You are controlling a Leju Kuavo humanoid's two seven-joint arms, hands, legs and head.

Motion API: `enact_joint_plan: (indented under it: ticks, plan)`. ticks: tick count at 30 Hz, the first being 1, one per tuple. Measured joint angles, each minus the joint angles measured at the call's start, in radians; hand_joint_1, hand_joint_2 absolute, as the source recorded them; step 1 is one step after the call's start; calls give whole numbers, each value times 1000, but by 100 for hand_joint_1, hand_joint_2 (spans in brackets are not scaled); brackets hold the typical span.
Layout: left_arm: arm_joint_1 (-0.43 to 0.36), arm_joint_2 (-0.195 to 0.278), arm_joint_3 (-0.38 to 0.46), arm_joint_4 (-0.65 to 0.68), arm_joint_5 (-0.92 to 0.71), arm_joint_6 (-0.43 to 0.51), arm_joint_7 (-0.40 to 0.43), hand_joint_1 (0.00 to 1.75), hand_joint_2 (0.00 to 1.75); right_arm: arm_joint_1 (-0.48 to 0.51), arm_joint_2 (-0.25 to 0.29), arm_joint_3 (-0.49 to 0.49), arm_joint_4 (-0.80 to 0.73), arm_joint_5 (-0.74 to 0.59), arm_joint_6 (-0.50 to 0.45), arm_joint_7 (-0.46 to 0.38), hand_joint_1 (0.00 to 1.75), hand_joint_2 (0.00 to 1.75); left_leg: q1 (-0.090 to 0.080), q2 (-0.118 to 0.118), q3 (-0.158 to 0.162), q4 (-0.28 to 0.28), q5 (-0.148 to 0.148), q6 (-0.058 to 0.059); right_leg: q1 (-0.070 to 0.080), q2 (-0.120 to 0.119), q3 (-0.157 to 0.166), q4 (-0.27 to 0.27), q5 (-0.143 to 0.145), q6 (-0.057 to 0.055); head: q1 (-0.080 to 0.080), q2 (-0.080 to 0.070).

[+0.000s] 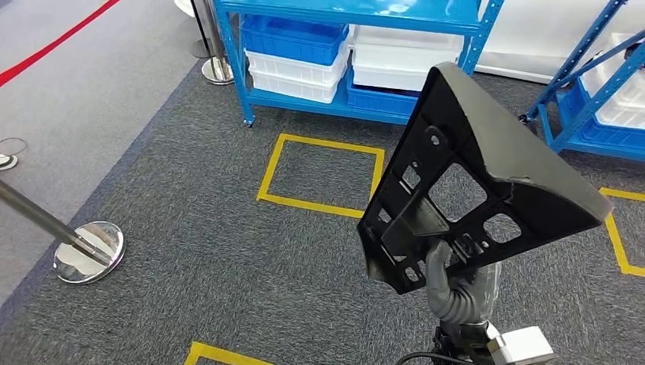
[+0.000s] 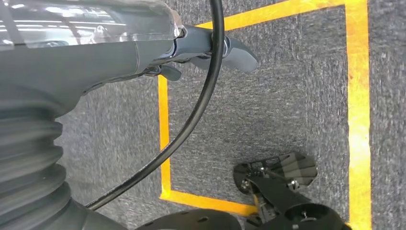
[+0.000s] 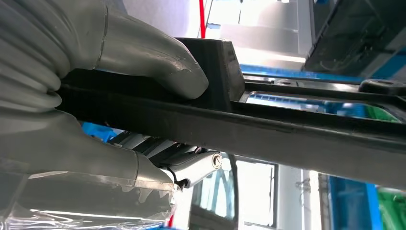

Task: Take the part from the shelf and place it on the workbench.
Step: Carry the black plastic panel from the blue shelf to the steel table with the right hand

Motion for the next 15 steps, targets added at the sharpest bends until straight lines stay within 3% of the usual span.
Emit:
enact_joint_plan:
  ticks: [1, 3, 5, 6, 7, 8, 9, 11, 13, 15]
  plan:
    - [-1, 0, 0, 0, -3, 0, 0, 0, 175, 3, 2, 0, 0, -3, 10, -2, 175, 175, 1, -4, -1, 5, -7, -6, -2, 11, -2, -2, 4, -7, -1, 0]
    - [-1, 0, 0, 0, -8, 0, 0, 0, 175, 6, 8, 0, 0, -8, 26, -4, 175, 175, 7, -46, -22, 58, -49, -16, -7, 34, -5, -7, 12, -20, -5, 0]
    - [0, 0, 0, 0, -12, -1, 0, 0, 175, 7, 15, 0, 1, -15, 37, -9, 175, 175, 9, -91, -76, 184, -118, -19, -6, 58, -11, -7, 16, -28, -10, 0]
    - [1, 0, 0, 0, -14, -2, 0, 0, 175, 8, 17, 0, 1, -18, 41, -11, 175, 175, 9, -99, -104, 247, -142, -19, -4, 72, -14, -6, 18, -30, -12, 0]
    - [3, 0, 0, 0, -15, -2, 0, 0, 175, 9, 19, 0, 2, -19, 44, -12, 175, 175, 9, -102, -120, 282, -147, -18, -3, 87, -16, -4, 19, -32, -13, 0]
    - [3, 0, 0, 0, -16, -2, 0, 0, 175, 11, 20, 0, 2, -20, 47, -13, 175, 175, 9, -104, -118, 279, -132, -15, -1, 102, -17, -2, 20, -32, -13, 0]
    - [3, 0, 0, 0, -17, -2, 0, 0, 175, 12, 20, 0, 3, -19, 49, -14, 175, 175, 9, -109, -97, 237, -100, -11, 0, 117, -17, 1, 20, -32, -13, 0]
    - [3, 1, 0, 0, -18, -2, 0, 0, 175, 12, 24, 0, 3, -16, 51, -16, 175, 175, 9, -148, -34, 102, -37, 2, 2, 144, -19, 8, 20, -29, -12, 0]
    - [2, 3, 0, 0, -20, -3, -2, 0, 175, 11, 29, 0, 3, -15, 54, -18, 175, 175, 7, -182, -1, 24, -19, 11, -1, 167, -27, 12, 23, -18, -12, 0]
    - [1, 3, 0, 0, -22, -4, -3, 0, 175, 11, 31, 0, 3, -14, 56, -18, 175, 175, 5, -183, 1, 16, -22, 13, -5, 179, -34, 13, 27, -9, -13, 0]
